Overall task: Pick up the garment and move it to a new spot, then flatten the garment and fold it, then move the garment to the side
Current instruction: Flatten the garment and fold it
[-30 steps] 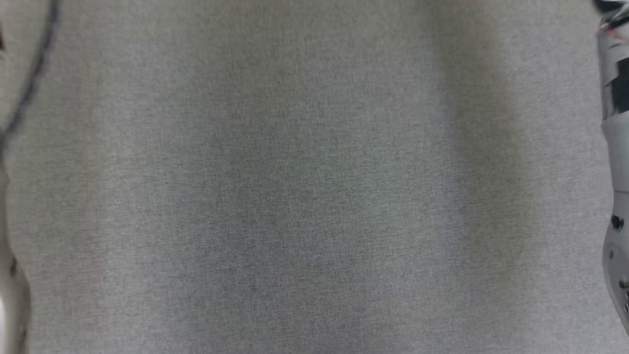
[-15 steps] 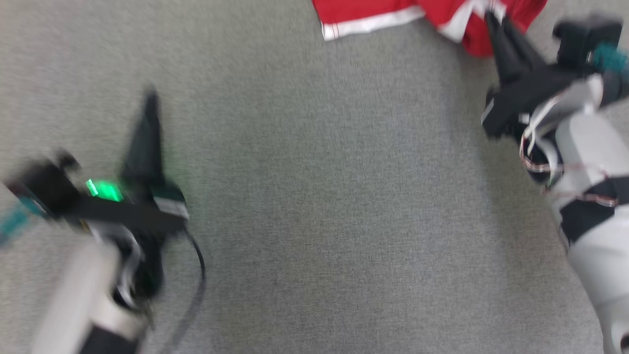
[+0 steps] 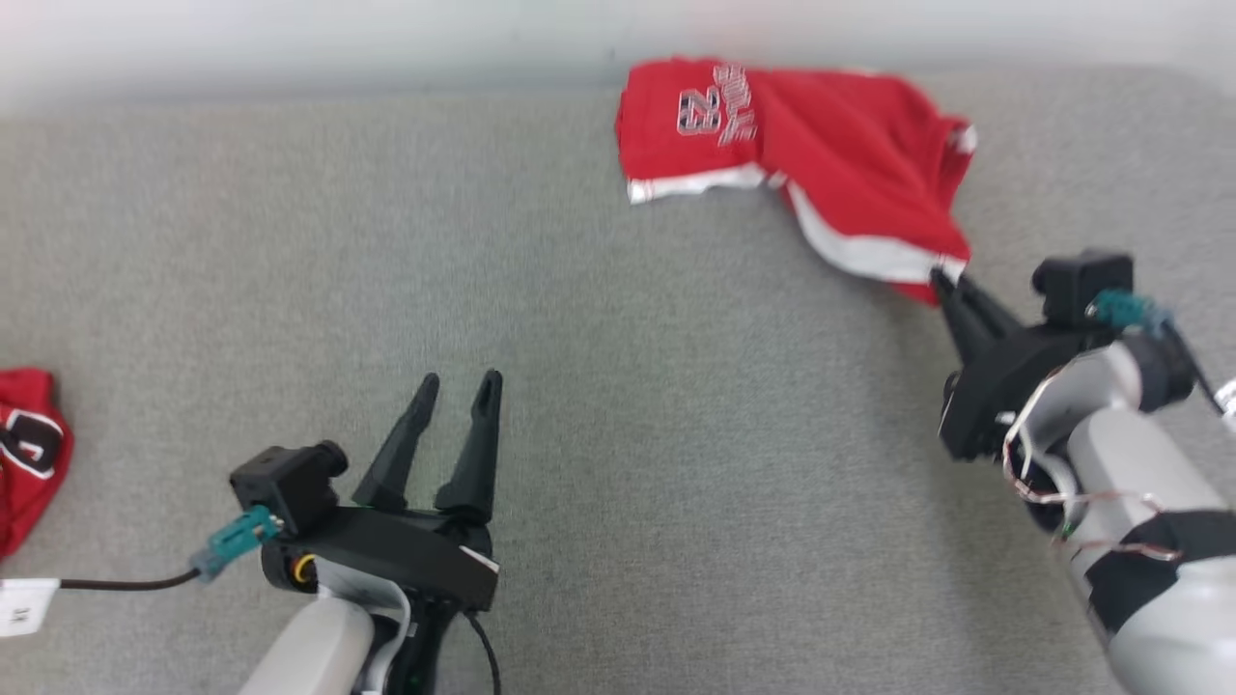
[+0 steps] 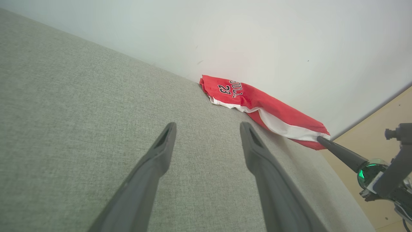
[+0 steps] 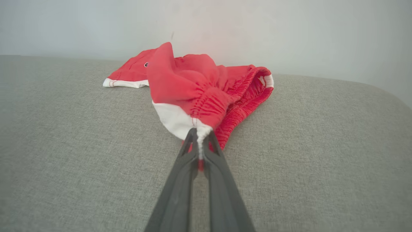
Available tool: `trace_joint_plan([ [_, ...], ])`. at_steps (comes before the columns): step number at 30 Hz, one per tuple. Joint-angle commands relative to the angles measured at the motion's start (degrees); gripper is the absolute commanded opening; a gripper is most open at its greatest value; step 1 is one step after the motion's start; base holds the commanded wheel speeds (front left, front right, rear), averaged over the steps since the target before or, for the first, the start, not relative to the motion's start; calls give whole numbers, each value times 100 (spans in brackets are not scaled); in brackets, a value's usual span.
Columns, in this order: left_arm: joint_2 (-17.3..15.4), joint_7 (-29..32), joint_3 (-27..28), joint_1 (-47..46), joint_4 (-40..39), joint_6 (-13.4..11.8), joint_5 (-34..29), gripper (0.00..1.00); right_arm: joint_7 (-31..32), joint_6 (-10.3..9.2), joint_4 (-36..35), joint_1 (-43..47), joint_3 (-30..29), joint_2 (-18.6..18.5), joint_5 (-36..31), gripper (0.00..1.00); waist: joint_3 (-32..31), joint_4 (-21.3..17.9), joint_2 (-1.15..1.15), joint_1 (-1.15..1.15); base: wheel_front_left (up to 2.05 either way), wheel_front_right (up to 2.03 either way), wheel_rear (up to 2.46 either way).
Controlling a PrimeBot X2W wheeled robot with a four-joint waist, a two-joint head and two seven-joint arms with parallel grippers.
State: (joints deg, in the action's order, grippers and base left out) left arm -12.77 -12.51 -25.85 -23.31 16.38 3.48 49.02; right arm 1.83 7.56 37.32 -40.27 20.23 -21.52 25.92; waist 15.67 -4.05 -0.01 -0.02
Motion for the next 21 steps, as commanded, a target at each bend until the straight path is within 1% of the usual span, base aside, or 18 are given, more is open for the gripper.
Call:
trace_joint_plan([
  [1,36,-2,-26,83,25,-38,-26,100,9,-14,-1,163,-54,78,-32,0,-400,-128,1,2,0,0,0],
  [5,134,5,-141,248,90,-99,-50,100,231,-15,-106,642,-376,143,-180,1,-722,-215,1,2,0,0,0],
  [6,148,23,-158,276,123,-101,-23,100,294,-15,-149,763,-413,154,-239,44,-781,-237,1,2,0,0,0],
  [7,154,29,-181,317,149,-104,-26,100,366,-15,-199,875,-473,158,-290,100,-827,-261,1,2,0,0,0],
  [9,160,53,-235,373,222,-115,-48,100,522,-15,-312,1075,-578,161,-403,100,-919,-316,1,2,0,0,0],
  [10,175,63,-255,382,241,-117,-55,100,604,-15,-390,1187,-633,173,-453,95,-949,-342,1,2,0,0,0],
  [11,187,69,-267,380,259,-117,-52,100,691,-15,-470,1315,-718,195,-528,85,-985,-375,1,2,0,0,0],
  [12,190,92,-292,366,276,-112,-59,100,773,-15,-552,1431,-835,229,-573,100,-1009,-405,1,2,0,0,0],
  [16,81,185,-446,244,393,-152,-265,100,905,-15,-1096,1853,-1244,427,-791,100,-1060,-546,1,2,0,0,0],
  [21,-94,401,-673,-219,786,-359,-716,100,972,-14,-1864,2295,-1640,871,-1095,100,-943,-785,1,2,0,0,0],
])
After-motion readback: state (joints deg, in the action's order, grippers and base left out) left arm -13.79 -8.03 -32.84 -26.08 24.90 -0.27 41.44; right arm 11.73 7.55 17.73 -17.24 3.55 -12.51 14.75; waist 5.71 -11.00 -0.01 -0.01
